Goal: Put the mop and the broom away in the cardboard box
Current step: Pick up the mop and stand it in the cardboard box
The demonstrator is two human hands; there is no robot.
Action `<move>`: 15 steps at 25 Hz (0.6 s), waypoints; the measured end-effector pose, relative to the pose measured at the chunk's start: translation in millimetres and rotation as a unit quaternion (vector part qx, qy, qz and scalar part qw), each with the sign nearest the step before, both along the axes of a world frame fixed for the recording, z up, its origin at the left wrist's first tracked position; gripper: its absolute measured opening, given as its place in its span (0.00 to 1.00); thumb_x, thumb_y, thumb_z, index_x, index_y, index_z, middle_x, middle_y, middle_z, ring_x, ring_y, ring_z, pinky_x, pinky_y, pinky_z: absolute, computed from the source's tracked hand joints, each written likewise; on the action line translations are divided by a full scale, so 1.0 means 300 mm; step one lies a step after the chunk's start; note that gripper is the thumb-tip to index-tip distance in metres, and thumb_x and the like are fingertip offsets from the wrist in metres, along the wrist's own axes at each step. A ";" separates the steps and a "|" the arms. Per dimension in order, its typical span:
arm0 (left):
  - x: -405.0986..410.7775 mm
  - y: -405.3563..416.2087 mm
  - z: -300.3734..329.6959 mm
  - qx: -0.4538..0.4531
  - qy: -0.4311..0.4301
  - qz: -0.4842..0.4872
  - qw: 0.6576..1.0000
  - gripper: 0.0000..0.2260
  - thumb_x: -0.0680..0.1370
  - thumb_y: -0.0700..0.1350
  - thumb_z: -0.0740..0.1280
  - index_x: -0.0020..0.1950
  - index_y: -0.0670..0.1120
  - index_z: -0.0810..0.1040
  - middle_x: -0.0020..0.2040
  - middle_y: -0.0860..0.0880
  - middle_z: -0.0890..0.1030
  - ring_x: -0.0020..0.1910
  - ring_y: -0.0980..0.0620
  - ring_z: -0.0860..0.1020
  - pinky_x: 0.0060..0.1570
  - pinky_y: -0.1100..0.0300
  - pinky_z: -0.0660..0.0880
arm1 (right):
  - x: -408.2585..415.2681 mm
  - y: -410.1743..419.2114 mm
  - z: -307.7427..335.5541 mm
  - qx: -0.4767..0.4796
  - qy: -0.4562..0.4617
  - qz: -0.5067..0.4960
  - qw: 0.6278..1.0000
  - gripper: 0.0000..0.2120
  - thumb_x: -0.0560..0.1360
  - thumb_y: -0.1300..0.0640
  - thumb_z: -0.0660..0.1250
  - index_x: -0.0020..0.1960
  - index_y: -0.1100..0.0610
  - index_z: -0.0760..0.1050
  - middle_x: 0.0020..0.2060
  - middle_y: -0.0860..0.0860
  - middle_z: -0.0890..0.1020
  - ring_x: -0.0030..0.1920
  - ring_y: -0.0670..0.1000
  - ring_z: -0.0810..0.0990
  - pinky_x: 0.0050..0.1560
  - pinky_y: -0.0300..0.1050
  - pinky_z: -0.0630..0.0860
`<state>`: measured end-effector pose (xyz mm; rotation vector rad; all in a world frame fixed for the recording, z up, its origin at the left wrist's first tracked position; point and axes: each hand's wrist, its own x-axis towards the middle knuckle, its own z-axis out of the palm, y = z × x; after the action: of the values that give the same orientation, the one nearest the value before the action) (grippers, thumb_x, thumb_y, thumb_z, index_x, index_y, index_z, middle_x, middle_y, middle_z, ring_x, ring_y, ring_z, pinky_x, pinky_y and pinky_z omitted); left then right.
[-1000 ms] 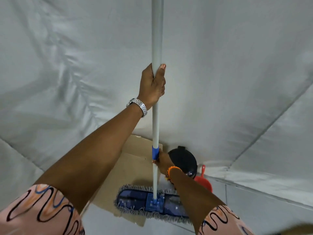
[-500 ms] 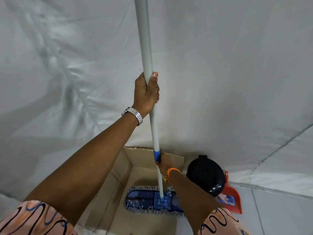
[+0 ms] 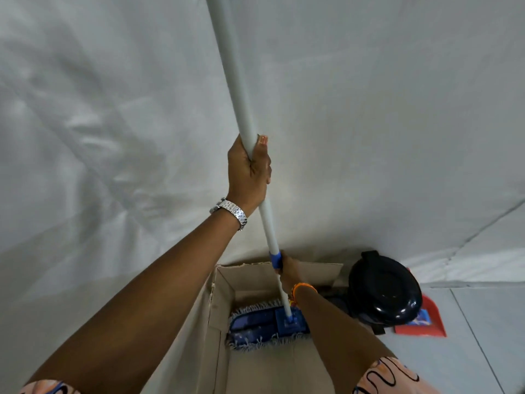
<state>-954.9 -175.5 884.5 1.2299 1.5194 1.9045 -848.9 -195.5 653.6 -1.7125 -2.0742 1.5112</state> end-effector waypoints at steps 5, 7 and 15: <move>-0.075 0.103 -0.103 0.012 0.013 -0.011 1.000 0.11 0.83 0.46 0.62 0.41 0.47 0.67 0.24 0.56 0.67 0.20 0.54 0.65 0.21 0.61 0.66 | -0.075 0.094 -0.101 0.025 -0.002 -0.012 1.000 0.18 0.77 0.71 0.59 0.66 0.63 0.71 0.51 0.63 0.79 0.49 0.58 0.77 0.50 0.47 0.77; -0.067 0.143 -0.130 0.015 0.024 -0.018 0.999 0.11 0.83 0.46 0.62 0.41 0.50 0.68 0.23 0.55 0.67 0.19 0.54 0.65 0.20 0.61 0.65 | -0.081 0.118 -0.140 0.029 0.000 -0.021 0.999 0.18 0.76 0.73 0.59 0.64 0.64 0.71 0.47 0.61 0.77 0.46 0.56 0.74 0.48 0.50 0.73; -0.095 0.346 -0.260 -0.015 0.032 -0.060 0.998 0.12 0.83 0.46 0.62 0.40 0.48 0.67 0.24 0.55 0.65 0.20 0.52 0.64 0.21 0.60 0.65 | -0.119 0.263 -0.297 0.012 -0.007 -0.053 0.998 0.15 0.78 0.70 0.58 0.63 0.62 0.71 0.47 0.61 0.75 0.44 0.57 0.72 0.49 0.50 0.74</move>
<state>-983.5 -71.8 806.6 1.3484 1.4656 1.7764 -884.7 -116.8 564.5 -1.7993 -1.9656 1.4412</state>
